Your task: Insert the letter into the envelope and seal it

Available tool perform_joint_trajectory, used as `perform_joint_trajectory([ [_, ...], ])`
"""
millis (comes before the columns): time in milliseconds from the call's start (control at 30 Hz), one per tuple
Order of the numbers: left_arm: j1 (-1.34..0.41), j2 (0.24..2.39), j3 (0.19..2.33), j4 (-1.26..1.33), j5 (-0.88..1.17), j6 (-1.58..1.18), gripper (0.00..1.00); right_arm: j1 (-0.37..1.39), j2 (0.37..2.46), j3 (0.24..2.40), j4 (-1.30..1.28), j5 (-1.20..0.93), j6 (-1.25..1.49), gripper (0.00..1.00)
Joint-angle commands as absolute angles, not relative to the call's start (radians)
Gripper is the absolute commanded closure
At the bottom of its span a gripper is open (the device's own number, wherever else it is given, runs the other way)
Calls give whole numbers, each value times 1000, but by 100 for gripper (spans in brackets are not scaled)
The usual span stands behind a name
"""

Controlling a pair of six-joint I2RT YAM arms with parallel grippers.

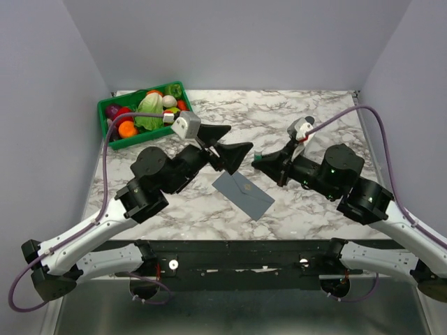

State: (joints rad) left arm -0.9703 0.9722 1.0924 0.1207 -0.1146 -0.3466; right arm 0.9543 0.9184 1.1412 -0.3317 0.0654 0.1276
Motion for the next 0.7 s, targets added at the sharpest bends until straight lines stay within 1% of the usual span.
perform_joint_trajectory([
  [0, -959, 917, 986, 348, 175, -394, 10, 956, 850, 1068, -313, -241, 115, 99],
  [67, -951, 917, 962, 383, 254, -416, 10, 956, 835, 1054, -313, -299, 123, 99],
  [100, -950, 926, 957, 420, 346, -426, 10, 956, 828, 1051, -319, -314, 130, 99],
  [133, -950, 931, 957, 434, 383, -452, 10, 956, 815, 1052, -324, -339, 132, 99],
  [200, -950, 952, 960, 460, 463, -475, 13, 956, 802, 1051, -331, -357, 138, 99],
  [333, -950, 980, 962, 459, 495, -505, 20, 954, 775, 1052, -337, -374, 143, 99],
  [367, -950, 983, 957, 460, 495, -512, 22, 956, 770, 1055, -339, -370, 144, 99],
  [400, -950, 986, 956, 462, 495, -515, 26, 956, 767, 1057, -342, -370, 143, 99],
  [500, -950, 985, 950, 460, 494, -518, 32, 956, 761, 1057, -344, -365, 143, 99],
  [667, -950, 986, 942, 451, 483, -520, 34, 954, 759, 1062, -347, -371, 141, 99],
])
